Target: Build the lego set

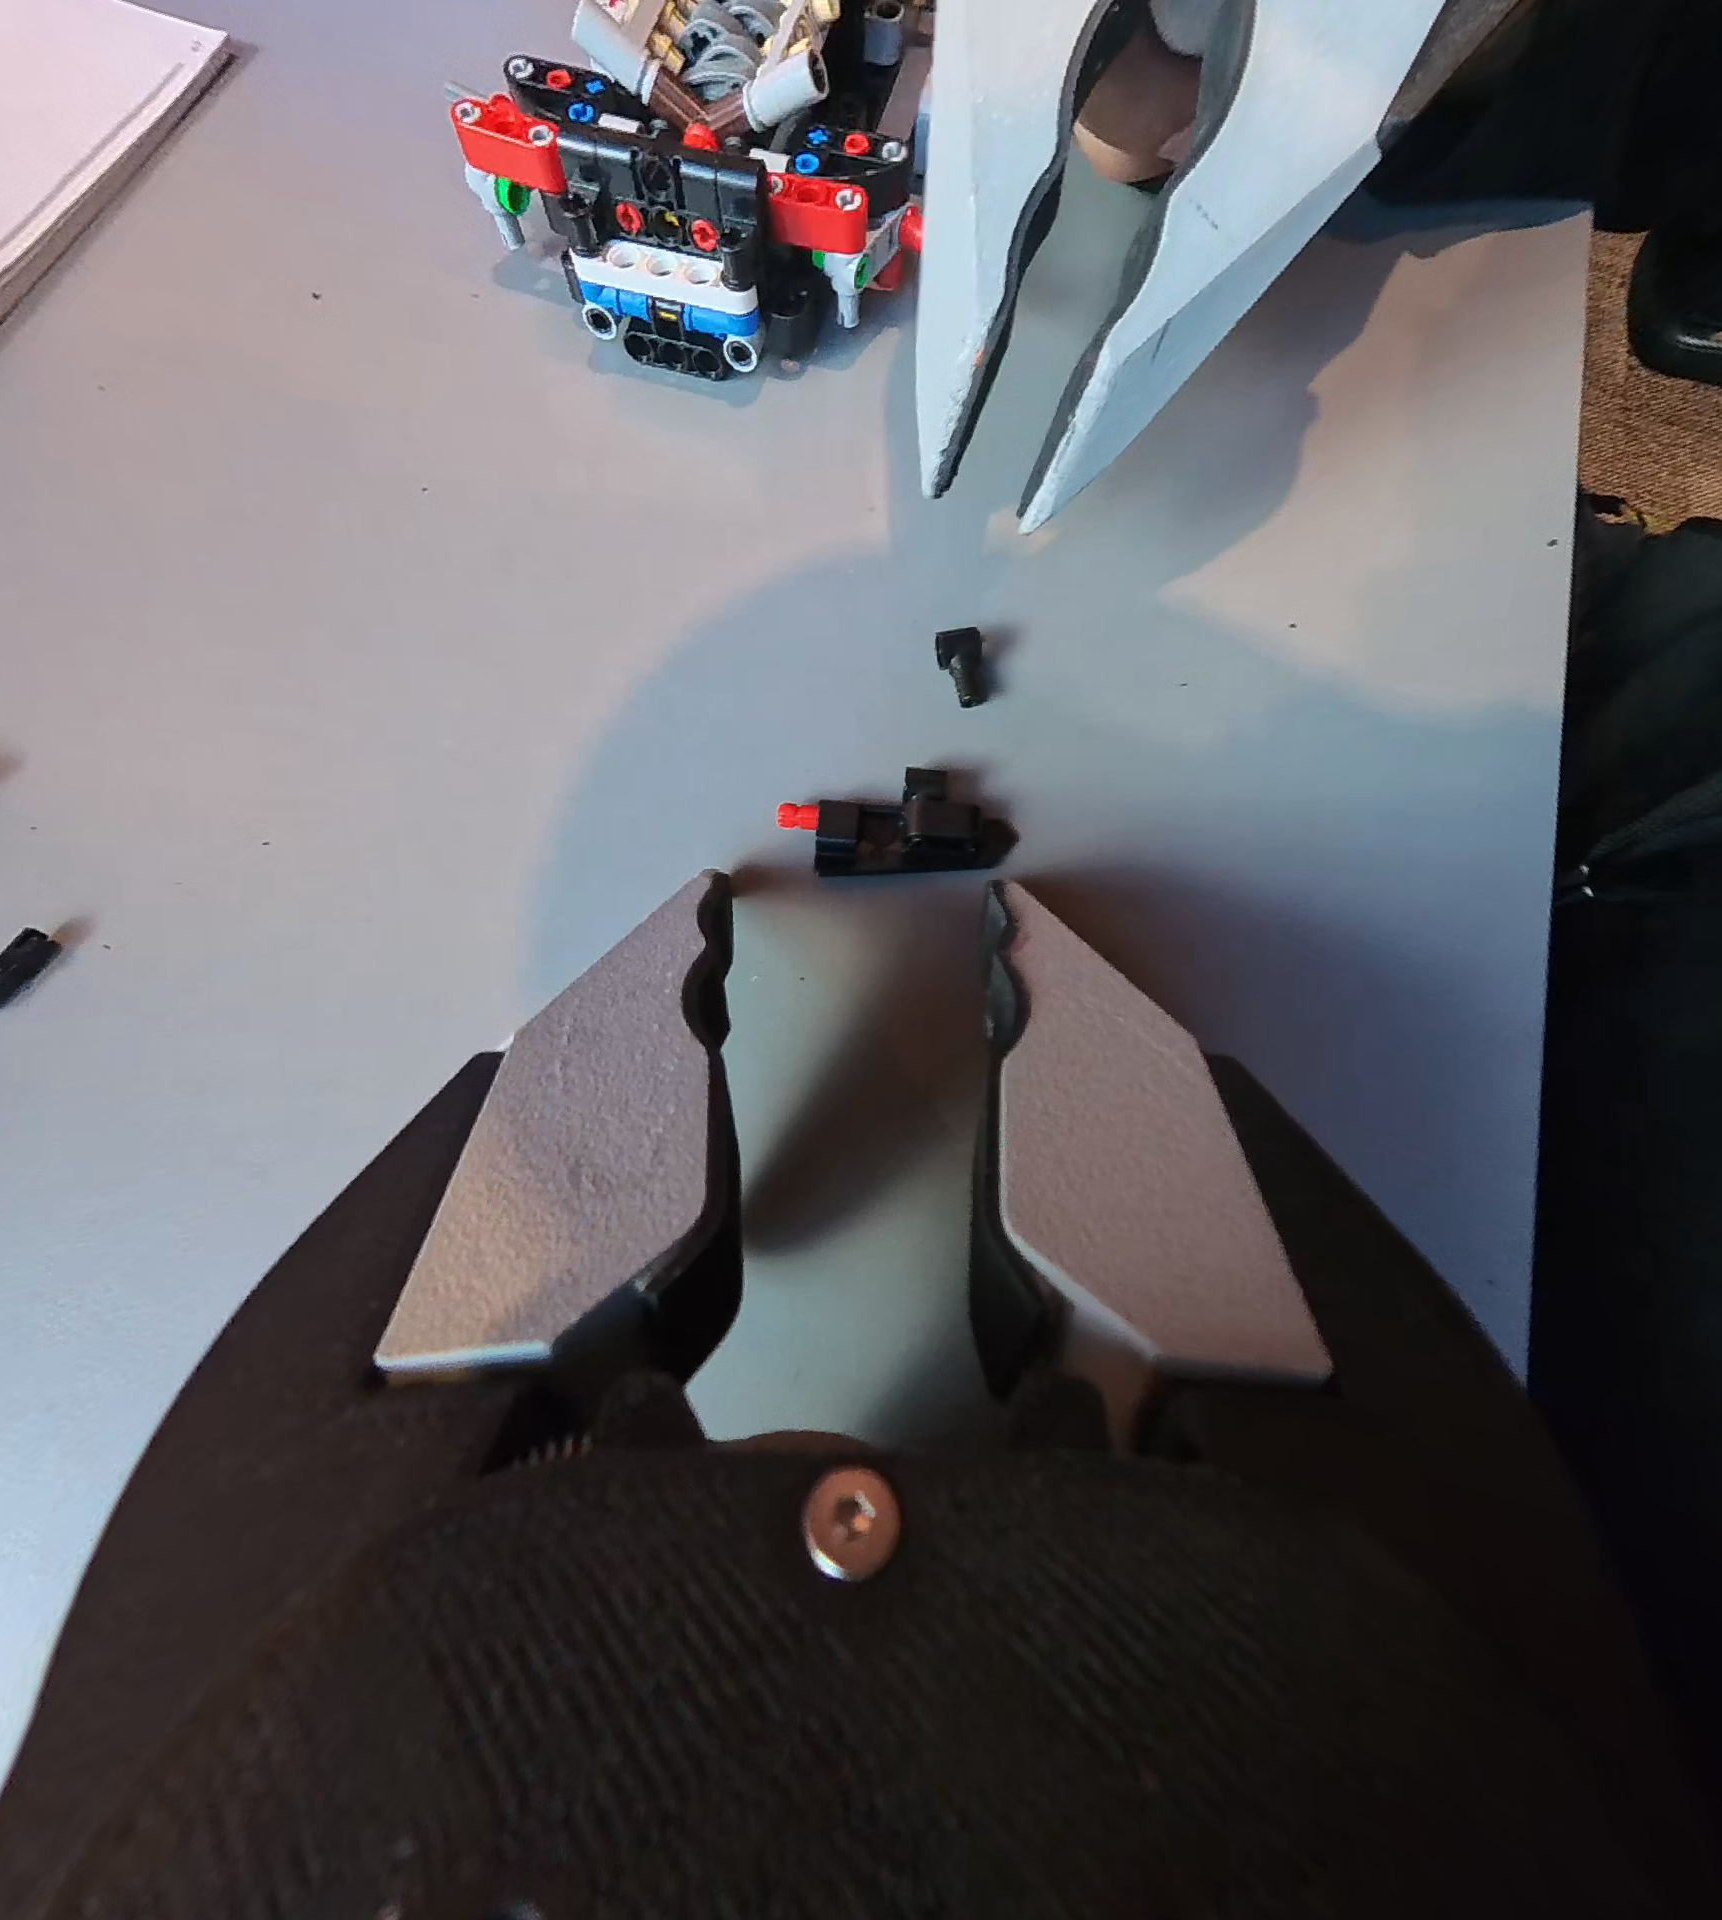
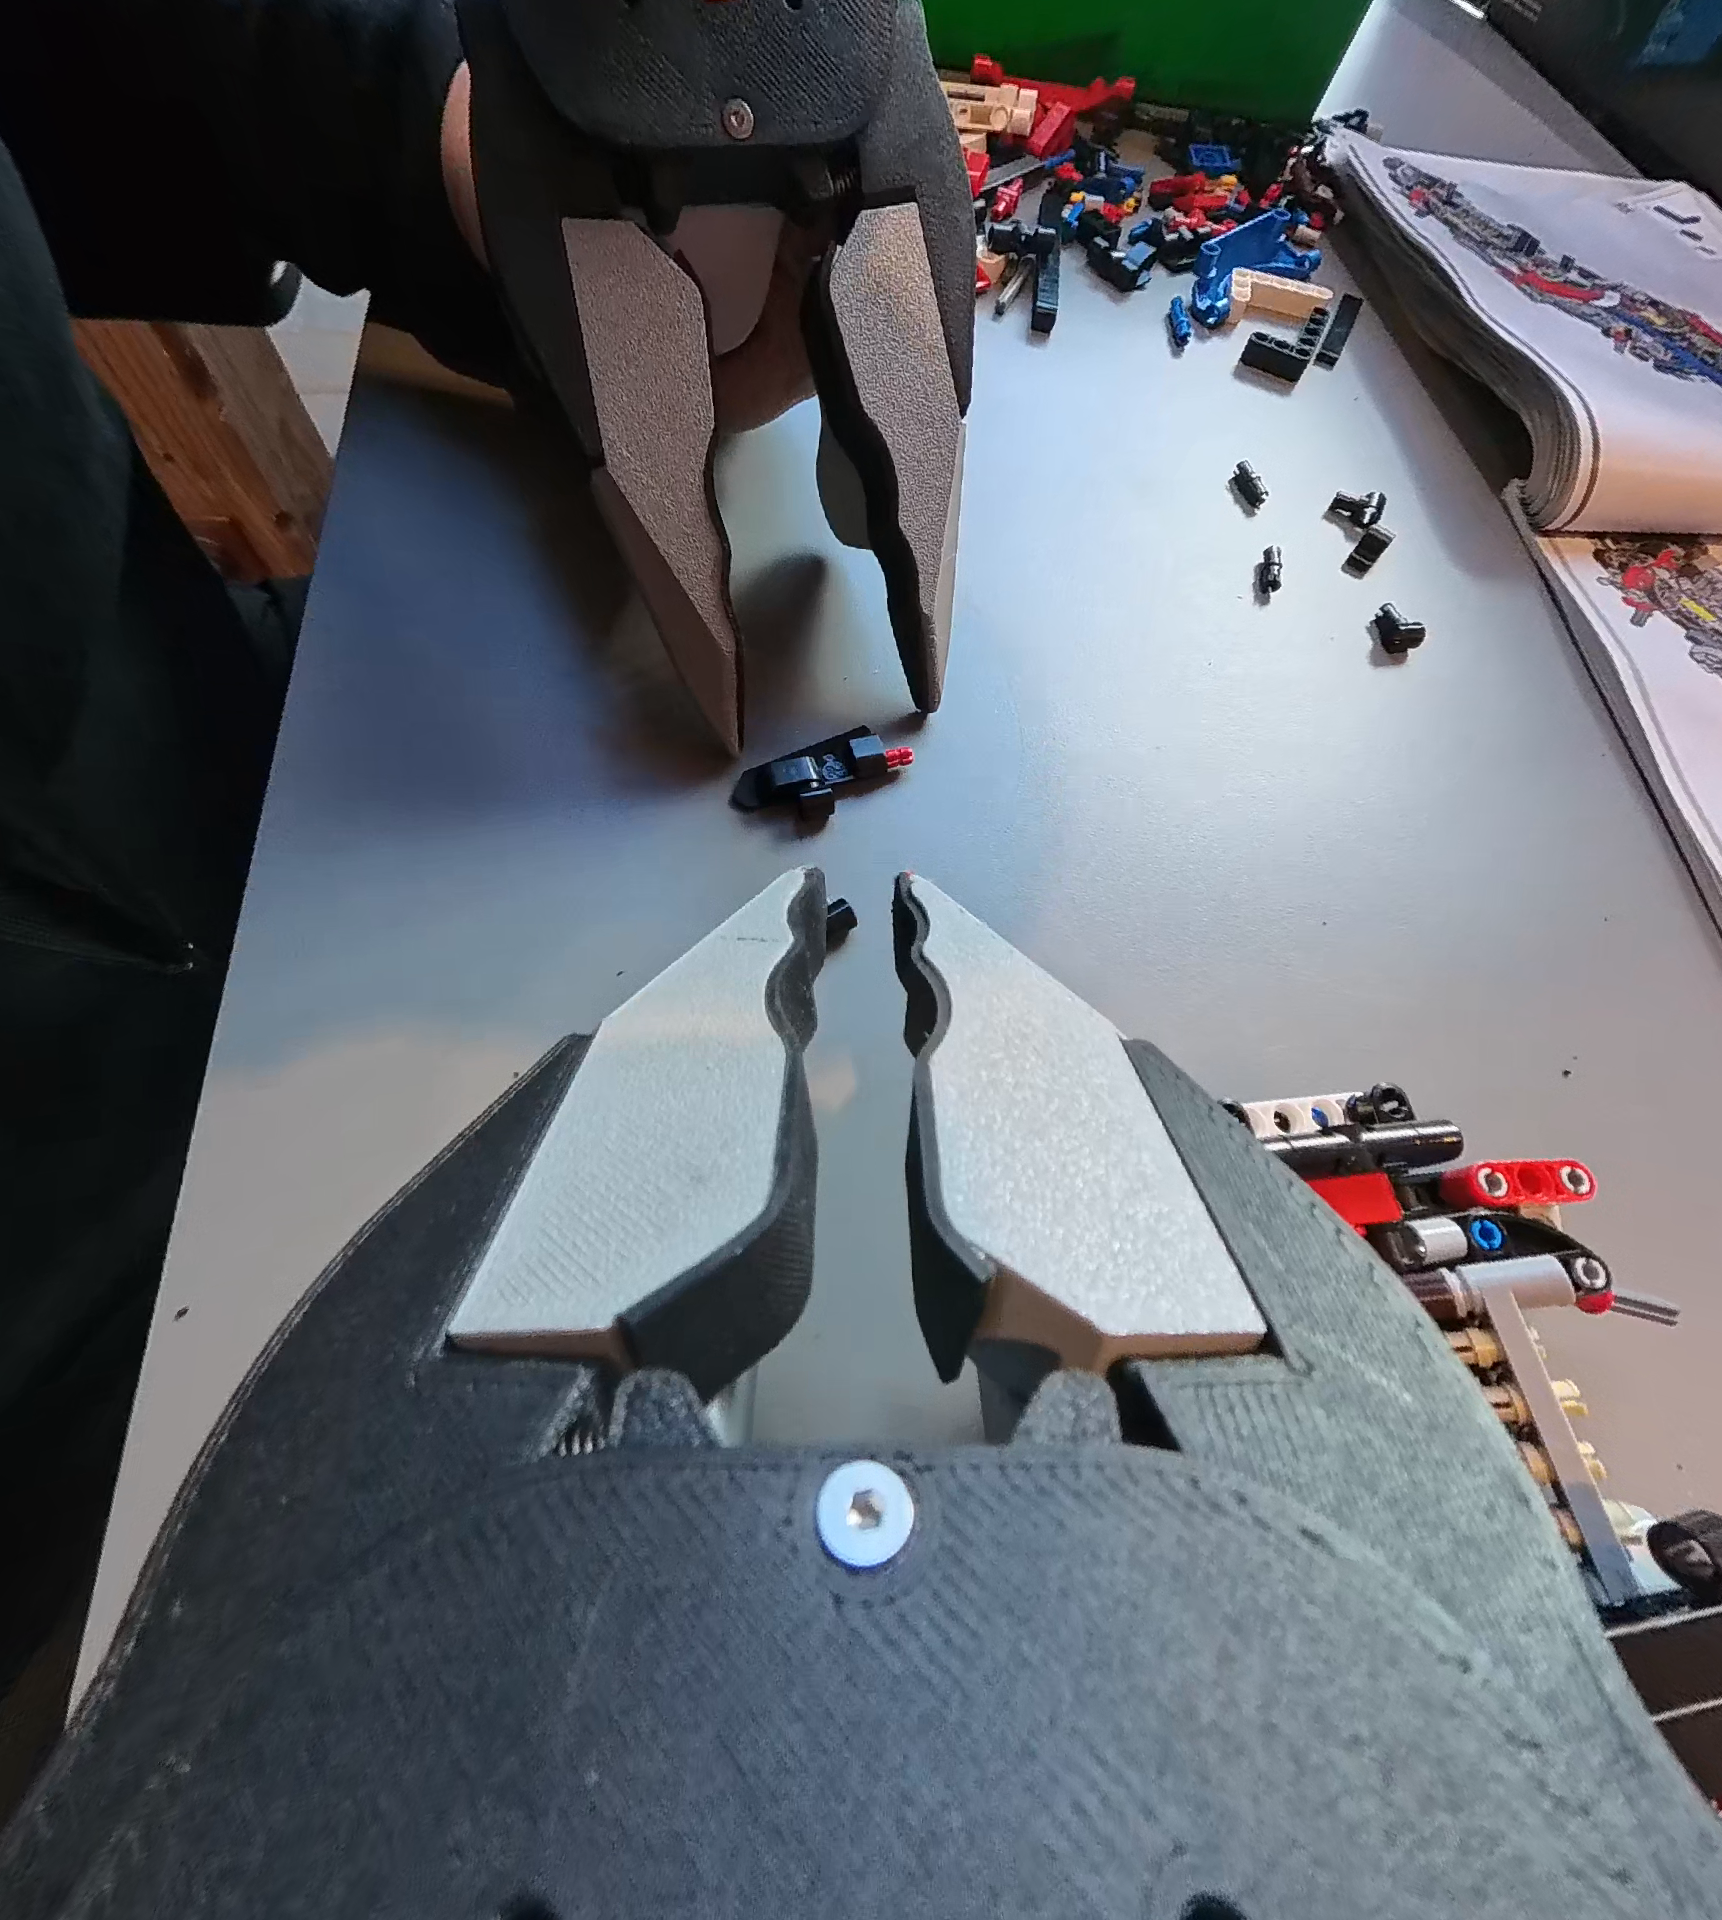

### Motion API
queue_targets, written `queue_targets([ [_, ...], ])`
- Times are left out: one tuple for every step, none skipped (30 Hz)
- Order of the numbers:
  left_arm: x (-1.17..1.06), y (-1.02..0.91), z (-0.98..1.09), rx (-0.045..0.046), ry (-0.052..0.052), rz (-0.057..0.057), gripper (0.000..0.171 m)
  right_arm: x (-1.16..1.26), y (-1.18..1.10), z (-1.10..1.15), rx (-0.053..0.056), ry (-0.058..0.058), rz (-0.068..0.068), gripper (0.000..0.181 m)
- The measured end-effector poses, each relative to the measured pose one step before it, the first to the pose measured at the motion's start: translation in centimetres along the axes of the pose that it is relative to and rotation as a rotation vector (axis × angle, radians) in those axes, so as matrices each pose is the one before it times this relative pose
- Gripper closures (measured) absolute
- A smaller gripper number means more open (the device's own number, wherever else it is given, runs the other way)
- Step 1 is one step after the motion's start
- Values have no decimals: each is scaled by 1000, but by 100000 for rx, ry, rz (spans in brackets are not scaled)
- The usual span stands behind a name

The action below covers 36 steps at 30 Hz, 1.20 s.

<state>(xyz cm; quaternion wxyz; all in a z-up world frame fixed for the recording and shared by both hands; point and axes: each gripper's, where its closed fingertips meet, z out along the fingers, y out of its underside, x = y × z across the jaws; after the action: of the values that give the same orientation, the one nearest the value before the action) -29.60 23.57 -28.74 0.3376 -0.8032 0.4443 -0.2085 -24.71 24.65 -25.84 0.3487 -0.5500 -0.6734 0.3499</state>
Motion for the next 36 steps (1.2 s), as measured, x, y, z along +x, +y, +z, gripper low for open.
queue_targets([
  [10,-2,-5,53,264,-210,126,61,68,47,-497,-146,686,171],
  [-6,0,-4,27,81,-140,126,37,69,51,-560,-236,722,169],
  [11,1,3,-31,-65,107,126,26,59,39,-425,-146,445,169],
  [24,24,6,-148,-268,533,125,7,27,29,-216,17,-6,169],
  [56,22,-11,-228,-568,1156,124,-48,11,12,-133,5,-415,168],
  [52,-69,-42,421,-733,1417,123,-67,31,32,-233,-177,-489,168],
  [-37,-175,-69,1185,-906,671,123,-68,56,58,-492,-397,-243,168],
  [-53,-114,-41,755,-192,-349,122,-83,94,79,-765,-633,-14,168],
  [-65,60,56,-558,381,-1089,121,-94,113,100,-972,-908,110,168],
  [-40,118,101,-1040,591,-1147,120,-78,142,125,-1216,-870,205,168],
  [-68,-65,86,-71,-2,-692,120,-87,169,141,-1431,-788,0,168],
  [15,-209,44,788,-179,-16,121,-86,162,150,-1379,-527,-477,168],
  [211,-198,53,768,583,562,123,5,144,164,-1367,195,-849,168],
  [301,-44,86,-172,898,1021,124,47,140,179,-1403,583,-1209,169],
  [175,108,154,-1240,141,779,124,22,122,204,-1395,504,-1534,169],
  [82,134,159,-1402,-48,130,122,13,92,200,-1268,528,-1651,169],
  [24,-84,74,176,-59,-569,122,10,43,190,-953,439,-1545,169],
  [13,-76,48,168,464,-1058,121,-33,12,175,-687,-87,-1177,169],
  [2,-55,16,259,640,-975,121,-56,20,147,-686,-535,-627,170],
  [25,-37,4,174,656,-509,121,-71,54,125,-777,-896,-183,170],
  [-7,-10,-16,88,287,-298,121,-87,69,108,-755,-1112,-18,170],
  [32,3,-7,45,221,33,123,-111,65,85,-689,-1112,-7,172],
  [38,4,5,-52,-16,334,128,-65,30,64,-387,-693,-53,175],
  [-15,5,27,-149,-522,479,129,-16,-35,44,66,-48,-150,175],
  [-22,10,7,-149,-641,524,133,28,-28,26,-25,409,-151,175],
  [-66,7,24,-170,-907,448,134,53,-39,54,-104,831,-132,175],
  [-41,6,8,-143,-850,572,138,36,-53,78,-132,993,-192,176],
  [22,-5,10,-21,-332,631,139,-21,-93,98,-126,860,-230,176],
  [40,-1,2,-1,-164,450,140,-52,-112,113,-105,656,-266,176],
  [-17,-7,-8,17,-331,222,140,-79,-122,116,-93,614,-382,176],
  [-31,-9,-7,28,-460,156,140,-51,-100,91,-86,687,-464,176],
  [-31,-3,-16,62,-561,326,140,-17,-73,70,-97,705,-294,176],
  [-49,-4,-18,68,-831,367,140,-17,-53,54,-70,564,-101,176],
  [-43,-20,-16,67,-748,395,140,-13,-55,47,-31,364,10,176],
  [-78,0,-21,52,-888,138,139,-21,-35,31,-25,160,67,176],
  [-133,-2,-30,58,-889,-311,137,-6,-15,14,-22,90,60,176],
])
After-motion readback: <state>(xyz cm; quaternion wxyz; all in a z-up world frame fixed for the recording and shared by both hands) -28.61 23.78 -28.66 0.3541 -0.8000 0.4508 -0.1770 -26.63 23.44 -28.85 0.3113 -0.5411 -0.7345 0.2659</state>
